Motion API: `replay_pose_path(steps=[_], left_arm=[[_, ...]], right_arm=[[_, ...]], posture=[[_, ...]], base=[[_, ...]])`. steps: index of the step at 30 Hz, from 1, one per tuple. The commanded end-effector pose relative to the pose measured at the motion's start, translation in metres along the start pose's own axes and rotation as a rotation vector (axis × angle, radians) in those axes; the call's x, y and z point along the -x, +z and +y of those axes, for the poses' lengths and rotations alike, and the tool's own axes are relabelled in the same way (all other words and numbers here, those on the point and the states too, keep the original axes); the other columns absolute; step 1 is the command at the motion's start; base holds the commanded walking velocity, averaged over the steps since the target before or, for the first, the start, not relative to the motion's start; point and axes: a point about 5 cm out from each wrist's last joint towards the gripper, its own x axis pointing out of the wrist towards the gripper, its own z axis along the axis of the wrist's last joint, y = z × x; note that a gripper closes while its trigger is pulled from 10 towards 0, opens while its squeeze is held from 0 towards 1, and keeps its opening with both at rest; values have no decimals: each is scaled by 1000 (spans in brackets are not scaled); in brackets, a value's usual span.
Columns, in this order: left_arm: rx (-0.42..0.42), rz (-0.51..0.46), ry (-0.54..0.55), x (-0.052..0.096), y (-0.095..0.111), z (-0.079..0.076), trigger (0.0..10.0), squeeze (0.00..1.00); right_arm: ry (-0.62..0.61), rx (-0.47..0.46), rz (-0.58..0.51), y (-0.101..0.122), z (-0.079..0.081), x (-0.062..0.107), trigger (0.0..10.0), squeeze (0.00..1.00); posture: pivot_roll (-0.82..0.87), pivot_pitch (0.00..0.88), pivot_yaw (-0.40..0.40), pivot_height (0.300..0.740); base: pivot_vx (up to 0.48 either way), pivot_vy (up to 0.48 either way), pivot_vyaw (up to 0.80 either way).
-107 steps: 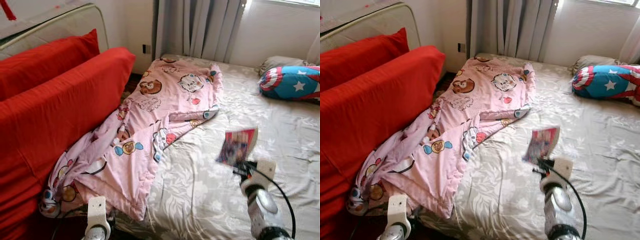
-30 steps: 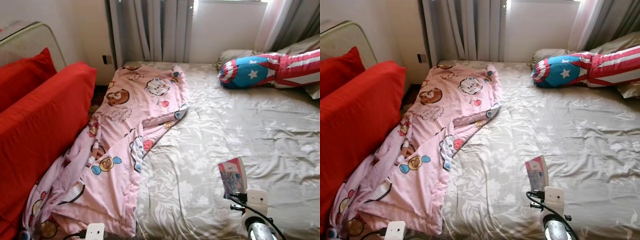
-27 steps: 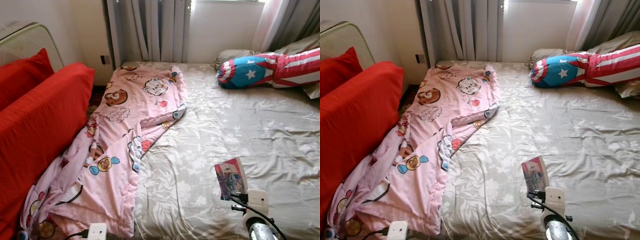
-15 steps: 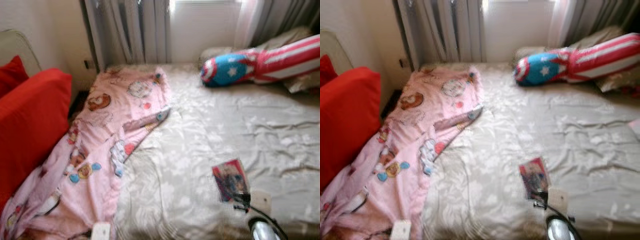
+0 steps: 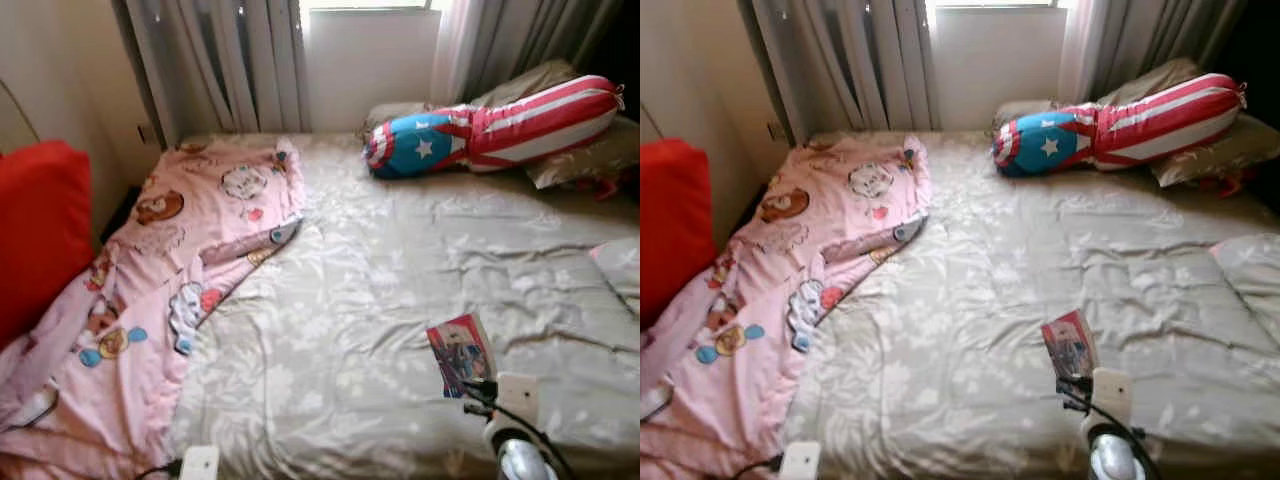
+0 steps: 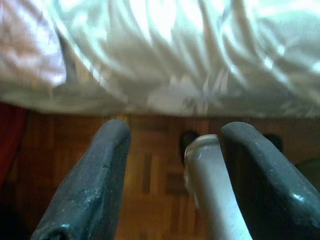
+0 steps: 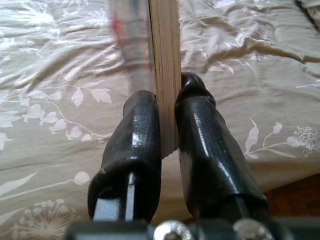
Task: Clean up the room
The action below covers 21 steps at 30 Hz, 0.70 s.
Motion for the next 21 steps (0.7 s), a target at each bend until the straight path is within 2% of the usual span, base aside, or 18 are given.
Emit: replay_pose_path(steps=[1, 21], left_arm=[[-7, 1, -3, 0, 1, -1, 10000, 0], [-12, 18, -2, 0, -3, 3, 10000, 0]], right_arm=[[-1, 1, -31, 6, -1, -2, 10000, 0], [11, -1, -22, 3, 2, 0, 10000, 0]], posture=[[-120, 0, -11, 732], [-118, 0, -5, 732]], base=[[0, -292, 0], [0, -290, 0]])
